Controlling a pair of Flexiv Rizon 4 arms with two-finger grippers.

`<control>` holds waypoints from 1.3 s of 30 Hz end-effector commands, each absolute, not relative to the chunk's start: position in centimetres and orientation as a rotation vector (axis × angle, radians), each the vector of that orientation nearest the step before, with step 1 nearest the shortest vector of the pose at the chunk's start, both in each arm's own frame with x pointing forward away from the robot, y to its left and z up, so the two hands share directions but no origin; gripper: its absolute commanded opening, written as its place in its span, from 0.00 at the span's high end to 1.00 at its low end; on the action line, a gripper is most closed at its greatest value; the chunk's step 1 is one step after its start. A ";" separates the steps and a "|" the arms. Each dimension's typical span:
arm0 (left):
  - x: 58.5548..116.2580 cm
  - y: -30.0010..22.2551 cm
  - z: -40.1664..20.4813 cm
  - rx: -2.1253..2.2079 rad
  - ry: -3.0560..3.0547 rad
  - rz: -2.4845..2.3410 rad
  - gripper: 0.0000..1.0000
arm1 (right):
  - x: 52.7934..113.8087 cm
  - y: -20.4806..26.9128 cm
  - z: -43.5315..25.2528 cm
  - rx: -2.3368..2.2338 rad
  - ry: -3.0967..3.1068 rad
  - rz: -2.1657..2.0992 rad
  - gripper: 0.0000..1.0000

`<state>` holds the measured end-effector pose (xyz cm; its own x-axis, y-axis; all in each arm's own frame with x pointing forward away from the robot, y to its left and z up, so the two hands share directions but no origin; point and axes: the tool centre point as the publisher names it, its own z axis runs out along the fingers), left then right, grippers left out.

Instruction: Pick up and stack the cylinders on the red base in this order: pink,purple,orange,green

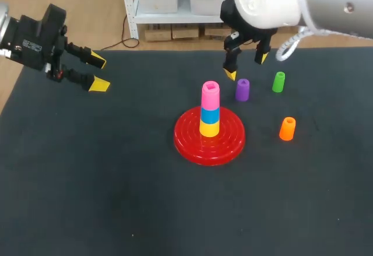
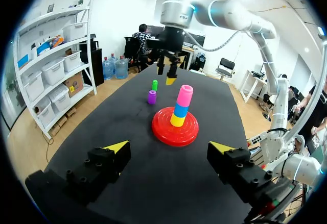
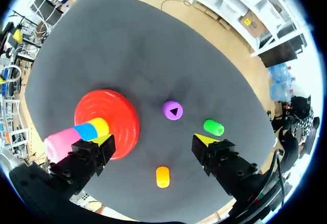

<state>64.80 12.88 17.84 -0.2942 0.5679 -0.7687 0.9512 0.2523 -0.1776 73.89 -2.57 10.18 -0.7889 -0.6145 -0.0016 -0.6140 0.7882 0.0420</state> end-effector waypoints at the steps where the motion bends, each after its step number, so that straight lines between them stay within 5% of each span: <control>1: 64.7 12.9 17.7 1.375 1.953 -0.870 0.00 | 75.1 -2.0 9.4 1.036 -2.896 -0.025 0.00; 39: 64.7 12.9 17.7 1.375 1.953 -0.870 0.00 | 77.4 -2.8 3.4 0.836 -2.890 -0.074 0.00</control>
<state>64.80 12.88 17.84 -0.2942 0.5679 -0.7687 0.9512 0.2522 -0.1776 77.07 -3.03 3.44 -0.8383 -0.5347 0.1067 -0.5282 0.8449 0.0842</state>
